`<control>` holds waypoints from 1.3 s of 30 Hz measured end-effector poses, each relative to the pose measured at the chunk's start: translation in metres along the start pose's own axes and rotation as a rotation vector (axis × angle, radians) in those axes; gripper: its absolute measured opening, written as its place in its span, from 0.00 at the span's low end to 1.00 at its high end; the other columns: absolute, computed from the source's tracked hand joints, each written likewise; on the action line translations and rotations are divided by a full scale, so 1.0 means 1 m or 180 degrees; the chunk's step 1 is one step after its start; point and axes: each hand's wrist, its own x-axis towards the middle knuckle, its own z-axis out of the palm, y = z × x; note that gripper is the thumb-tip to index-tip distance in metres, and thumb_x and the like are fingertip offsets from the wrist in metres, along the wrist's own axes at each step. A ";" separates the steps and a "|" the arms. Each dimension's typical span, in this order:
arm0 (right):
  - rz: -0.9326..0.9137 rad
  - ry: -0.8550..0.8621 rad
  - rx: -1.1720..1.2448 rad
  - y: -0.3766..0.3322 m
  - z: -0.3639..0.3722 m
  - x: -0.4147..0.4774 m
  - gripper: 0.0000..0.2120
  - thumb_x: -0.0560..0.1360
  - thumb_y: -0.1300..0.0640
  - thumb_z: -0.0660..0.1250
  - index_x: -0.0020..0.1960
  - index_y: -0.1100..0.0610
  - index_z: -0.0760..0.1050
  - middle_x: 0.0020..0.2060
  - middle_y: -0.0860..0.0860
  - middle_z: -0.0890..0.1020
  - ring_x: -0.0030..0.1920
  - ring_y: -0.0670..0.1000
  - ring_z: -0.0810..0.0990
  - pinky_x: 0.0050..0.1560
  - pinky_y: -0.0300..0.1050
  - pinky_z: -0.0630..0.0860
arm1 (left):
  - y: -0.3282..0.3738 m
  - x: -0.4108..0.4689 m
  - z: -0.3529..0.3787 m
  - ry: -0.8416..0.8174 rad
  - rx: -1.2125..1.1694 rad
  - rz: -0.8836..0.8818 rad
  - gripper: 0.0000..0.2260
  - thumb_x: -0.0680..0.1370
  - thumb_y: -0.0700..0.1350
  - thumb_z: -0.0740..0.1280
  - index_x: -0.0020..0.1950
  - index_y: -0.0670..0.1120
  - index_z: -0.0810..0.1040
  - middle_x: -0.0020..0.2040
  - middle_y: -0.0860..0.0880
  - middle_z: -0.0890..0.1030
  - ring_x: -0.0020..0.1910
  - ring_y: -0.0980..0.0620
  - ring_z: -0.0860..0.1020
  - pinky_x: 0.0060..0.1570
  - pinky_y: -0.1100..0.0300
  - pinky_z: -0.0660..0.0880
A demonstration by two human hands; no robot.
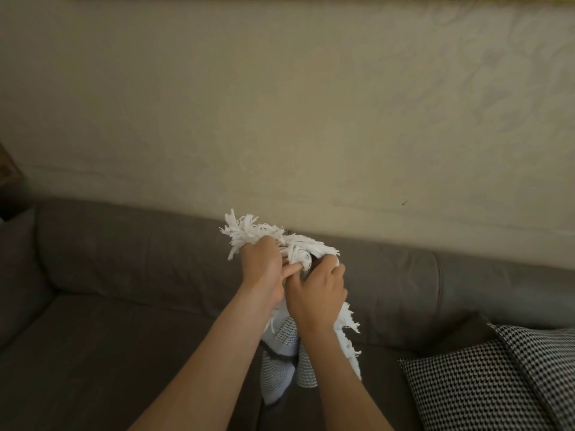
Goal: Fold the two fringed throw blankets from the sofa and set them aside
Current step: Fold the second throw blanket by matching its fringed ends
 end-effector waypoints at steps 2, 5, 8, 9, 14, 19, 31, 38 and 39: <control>-0.0092 -0.0184 -0.0394 0.000 -0.003 0.004 0.18 0.74 0.44 0.56 0.55 0.56 0.70 0.50 0.52 0.76 0.48 0.58 0.77 0.54 0.56 0.72 | 0.001 0.000 -0.002 -0.0048 0.0057 0.0075 0.12 0.84 0.36 0.56 0.60 0.38 0.78 0.47 0.39 0.86 0.37 0.44 0.88 0.31 0.55 0.83; -0.0154 -0.0507 -0.0592 0.005 -0.006 0.014 0.07 0.74 0.51 0.65 0.49 0.54 0.75 0.46 0.50 0.79 0.47 0.57 0.79 0.56 0.54 0.74 | 0.001 0.003 -0.005 -0.0108 0.0170 0.0233 0.14 0.83 0.37 0.55 0.62 0.38 0.79 0.47 0.38 0.88 0.39 0.42 0.89 0.35 0.53 0.84; -0.0134 -0.0979 -0.0715 0.011 -0.016 0.022 0.03 0.69 0.58 0.66 0.38 0.51 0.73 0.40 0.48 0.79 0.44 0.56 0.79 0.56 0.53 0.75 | 0.005 0.006 -0.007 0.0013 0.0097 0.0369 0.15 0.82 0.36 0.55 0.64 0.37 0.78 0.48 0.39 0.87 0.39 0.42 0.89 0.35 0.51 0.85; -0.0154 -0.1142 -0.0800 0.014 -0.021 0.024 0.06 0.68 0.60 0.66 0.36 0.52 0.71 0.39 0.48 0.79 0.44 0.56 0.79 0.57 0.53 0.74 | 0.007 0.005 -0.007 0.0079 0.0088 0.0437 0.14 0.82 0.36 0.55 0.63 0.38 0.77 0.49 0.39 0.87 0.39 0.42 0.88 0.36 0.50 0.85; -0.0549 -0.1645 -0.0926 0.037 -0.033 0.037 0.11 0.69 0.59 0.68 0.34 0.54 0.66 0.34 0.48 0.74 0.40 0.55 0.74 0.58 0.53 0.71 | 0.020 0.010 -0.007 0.0408 -0.0040 0.0662 0.08 0.84 0.37 0.56 0.61 0.44 0.69 0.54 0.41 0.82 0.46 0.41 0.87 0.42 0.46 0.87; -0.1081 -0.1924 -0.0543 0.056 -0.033 0.047 0.11 0.73 0.54 0.70 0.37 0.57 0.72 0.32 0.49 0.78 0.36 0.56 0.77 0.46 0.48 0.70 | 0.020 0.037 -0.011 0.0557 -0.0120 0.0805 0.14 0.83 0.39 0.56 0.64 0.39 0.76 0.56 0.39 0.85 0.45 0.40 0.88 0.36 0.50 0.86; -0.1032 -0.2547 -0.0208 0.067 -0.049 0.041 0.19 0.76 0.58 0.73 0.31 0.45 0.72 0.26 0.38 0.78 0.28 0.41 0.74 0.32 0.34 0.68 | 0.004 0.092 -0.029 0.0956 0.0054 0.0773 0.16 0.79 0.46 0.59 0.58 0.39 0.79 0.54 0.41 0.85 0.50 0.40 0.86 0.52 0.39 0.85; -0.0200 -0.2714 0.1148 0.047 -0.050 0.041 0.12 0.79 0.61 0.71 0.40 0.63 0.71 0.33 0.52 0.74 0.34 0.48 0.73 0.37 0.43 0.70 | 0.006 0.081 -0.025 -0.0605 0.0506 0.0770 0.11 0.87 0.43 0.56 0.65 0.46 0.75 0.58 0.45 0.86 0.54 0.44 0.87 0.53 0.46 0.84; -0.0130 -0.2692 0.1327 0.045 -0.050 0.041 0.13 0.79 0.59 0.71 0.44 0.68 0.73 0.35 0.54 0.76 0.36 0.51 0.76 0.40 0.46 0.73 | 0.005 0.073 -0.026 -0.0919 0.0950 0.0870 0.10 0.87 0.44 0.57 0.60 0.47 0.78 0.56 0.47 0.86 0.54 0.44 0.85 0.53 0.47 0.81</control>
